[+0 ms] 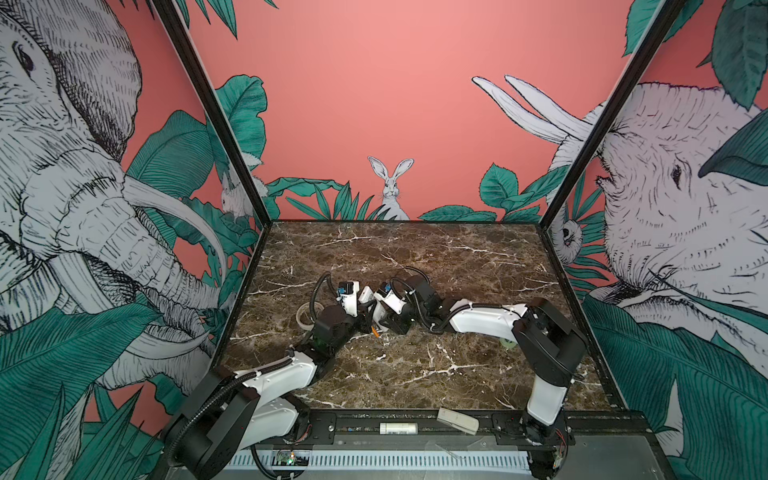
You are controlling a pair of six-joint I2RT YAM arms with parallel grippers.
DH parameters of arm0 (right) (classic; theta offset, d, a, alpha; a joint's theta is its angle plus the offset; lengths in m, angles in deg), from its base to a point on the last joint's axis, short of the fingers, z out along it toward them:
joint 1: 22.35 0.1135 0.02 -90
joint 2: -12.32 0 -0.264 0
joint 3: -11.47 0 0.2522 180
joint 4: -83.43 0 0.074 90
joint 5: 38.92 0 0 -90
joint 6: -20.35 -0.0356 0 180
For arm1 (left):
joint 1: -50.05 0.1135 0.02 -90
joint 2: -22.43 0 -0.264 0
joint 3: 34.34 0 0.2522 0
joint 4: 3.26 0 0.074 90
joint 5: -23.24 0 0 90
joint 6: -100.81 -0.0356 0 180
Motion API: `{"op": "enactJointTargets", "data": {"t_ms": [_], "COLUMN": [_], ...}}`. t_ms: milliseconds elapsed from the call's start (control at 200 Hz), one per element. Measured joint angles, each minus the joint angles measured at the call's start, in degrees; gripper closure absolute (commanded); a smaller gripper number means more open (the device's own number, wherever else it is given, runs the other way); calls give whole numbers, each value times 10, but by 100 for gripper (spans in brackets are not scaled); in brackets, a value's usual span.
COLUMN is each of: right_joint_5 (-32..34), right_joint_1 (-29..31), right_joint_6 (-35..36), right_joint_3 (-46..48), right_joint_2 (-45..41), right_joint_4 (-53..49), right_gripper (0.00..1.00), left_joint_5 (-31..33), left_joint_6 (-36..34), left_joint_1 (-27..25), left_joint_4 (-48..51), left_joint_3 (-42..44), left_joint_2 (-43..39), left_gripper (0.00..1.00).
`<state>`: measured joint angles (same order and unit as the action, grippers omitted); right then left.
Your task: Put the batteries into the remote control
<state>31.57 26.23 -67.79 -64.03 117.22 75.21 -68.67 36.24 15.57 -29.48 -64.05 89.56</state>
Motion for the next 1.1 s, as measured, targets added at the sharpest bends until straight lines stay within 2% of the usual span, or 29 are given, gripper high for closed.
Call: {"op": "enactJointTargets", "data": {"t_ms": [590,1100], "right_joint_5": [-17,-6], "right_joint_1": [-4,-8], "right_joint_6": [12,12], "right_joint_3": [-5,18], "right_joint_2": [3,-32], "right_joint_4": [-2,5], "right_gripper": [69,74], "left_joint_5": [6,9], "left_joint_6": [-2,-6], "left_joint_1": [0,0], "left_joint_4": [7,9], "left_joint_3": [-1,-2], "left_joint_2": [-5,-5], "left_gripper": [98,98]}}
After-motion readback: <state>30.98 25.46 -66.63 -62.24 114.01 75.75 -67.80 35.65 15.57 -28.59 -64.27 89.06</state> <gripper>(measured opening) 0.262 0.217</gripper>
